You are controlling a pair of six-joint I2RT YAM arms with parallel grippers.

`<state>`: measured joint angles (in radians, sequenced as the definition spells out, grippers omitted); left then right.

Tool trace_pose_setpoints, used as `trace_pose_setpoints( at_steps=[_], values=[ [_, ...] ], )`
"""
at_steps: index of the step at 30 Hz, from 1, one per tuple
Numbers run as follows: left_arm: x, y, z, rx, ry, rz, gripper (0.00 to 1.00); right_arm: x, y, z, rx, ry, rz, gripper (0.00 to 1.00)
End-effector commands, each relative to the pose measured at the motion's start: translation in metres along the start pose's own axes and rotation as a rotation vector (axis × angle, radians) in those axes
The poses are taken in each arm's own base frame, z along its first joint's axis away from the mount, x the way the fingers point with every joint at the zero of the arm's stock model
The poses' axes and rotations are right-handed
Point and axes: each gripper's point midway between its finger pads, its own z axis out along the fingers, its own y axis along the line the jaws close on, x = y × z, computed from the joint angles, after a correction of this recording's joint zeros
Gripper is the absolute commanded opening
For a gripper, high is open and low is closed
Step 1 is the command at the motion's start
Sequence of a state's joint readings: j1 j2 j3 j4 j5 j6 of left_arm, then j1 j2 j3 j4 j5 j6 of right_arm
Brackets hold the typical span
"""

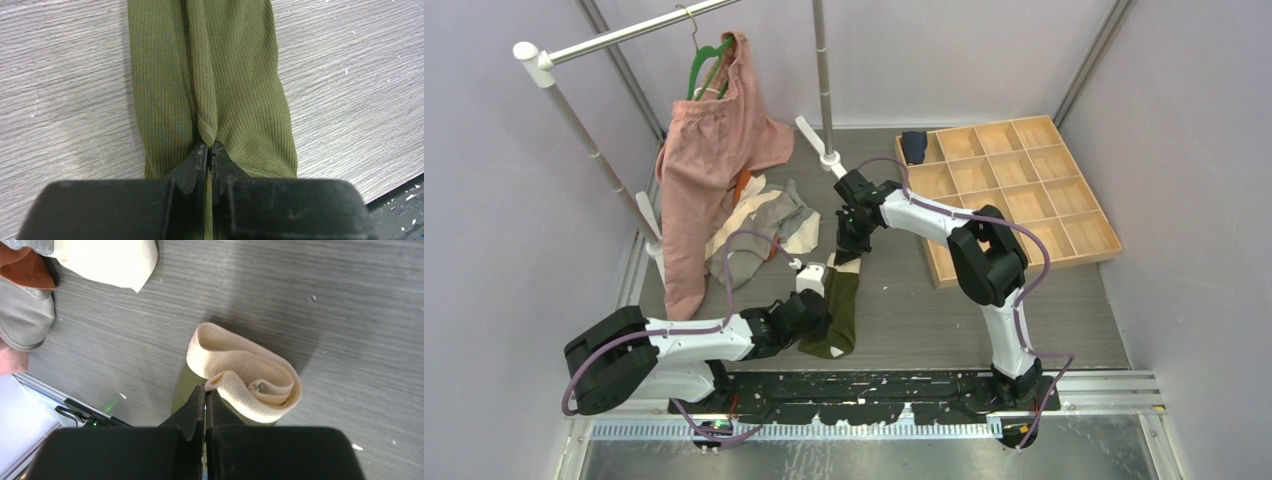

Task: Roll the underwear
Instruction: Fold the underwear at the center of the board.

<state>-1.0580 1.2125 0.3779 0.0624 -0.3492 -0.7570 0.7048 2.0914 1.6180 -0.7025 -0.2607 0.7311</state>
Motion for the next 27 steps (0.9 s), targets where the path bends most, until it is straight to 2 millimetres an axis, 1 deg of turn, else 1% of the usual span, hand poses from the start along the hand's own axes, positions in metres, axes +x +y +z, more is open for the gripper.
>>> trace_pose_setpoints(
  at_steps=[1,5,8,13,15,17,19,23,27],
  values=[
    [0.007,0.008,0.001,-0.027,0.017,-0.002,0.01,-0.024,0.028,0.000,-0.108,-0.073,-0.056,0.02],
    [0.004,0.007,-0.003,-0.026,0.017,0.000,0.01,-0.028,0.025,0.013,-0.109,-0.083,-0.057,0.03],
    [-0.006,0.002,-0.010,-0.005,-0.005,-0.011,0.01,-0.029,0.014,0.023,-0.064,-0.088,-0.055,0.06],
    [-0.024,-0.002,-0.028,0.013,-0.046,-0.017,0.01,-0.025,-0.006,0.038,0.002,-0.074,-0.052,0.15],
    [-0.032,-0.002,-0.035,0.013,-0.070,-0.024,0.01,-0.024,-0.012,0.042,0.025,-0.071,-0.050,0.20],
    [-0.036,0.004,-0.040,-0.002,-0.090,-0.030,0.01,-0.023,-0.016,0.045,0.040,-0.068,-0.051,0.24],
    [-0.034,0.012,-0.043,-0.027,-0.096,-0.034,0.01,-0.023,-0.018,0.046,0.044,-0.066,-0.051,0.28],
    [-0.023,0.027,-0.041,-0.087,-0.077,-0.048,0.01,-0.021,-0.018,0.045,0.043,-0.061,-0.057,0.34],
    [-0.011,0.042,-0.035,-0.169,-0.045,-0.047,0.01,-0.020,-0.018,0.043,0.037,-0.062,-0.059,0.35]
  ],
)
